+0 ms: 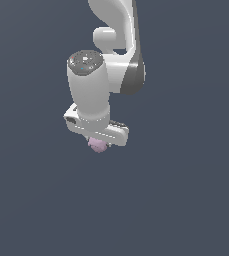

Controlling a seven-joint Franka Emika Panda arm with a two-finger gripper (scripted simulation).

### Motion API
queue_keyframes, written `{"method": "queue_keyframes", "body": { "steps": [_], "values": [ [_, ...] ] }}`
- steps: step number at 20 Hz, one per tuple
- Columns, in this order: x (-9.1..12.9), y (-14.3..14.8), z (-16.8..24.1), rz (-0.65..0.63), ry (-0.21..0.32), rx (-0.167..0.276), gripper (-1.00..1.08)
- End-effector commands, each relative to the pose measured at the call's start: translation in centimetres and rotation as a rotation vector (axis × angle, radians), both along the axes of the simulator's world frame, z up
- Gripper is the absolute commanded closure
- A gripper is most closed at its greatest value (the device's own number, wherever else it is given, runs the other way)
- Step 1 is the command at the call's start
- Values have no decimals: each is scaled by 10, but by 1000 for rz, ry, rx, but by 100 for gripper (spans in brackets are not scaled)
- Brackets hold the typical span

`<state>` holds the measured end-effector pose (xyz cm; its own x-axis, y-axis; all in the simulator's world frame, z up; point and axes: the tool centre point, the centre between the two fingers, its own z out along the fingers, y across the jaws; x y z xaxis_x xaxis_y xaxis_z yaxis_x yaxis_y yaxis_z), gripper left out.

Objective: Pick up the object and move it to a goal position.

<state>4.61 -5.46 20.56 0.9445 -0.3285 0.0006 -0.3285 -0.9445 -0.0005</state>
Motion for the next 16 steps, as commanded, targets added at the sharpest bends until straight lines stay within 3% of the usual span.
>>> {"method": "queue_keyframes", "body": {
  "steps": [1, 8, 16],
  "values": [
    [-2, -8, 27, 0, 1, 0, 108],
    [-4, -26, 84, 0, 1, 0, 108],
    [-3, -35, 110, 0, 1, 0, 108]
  ]
}}
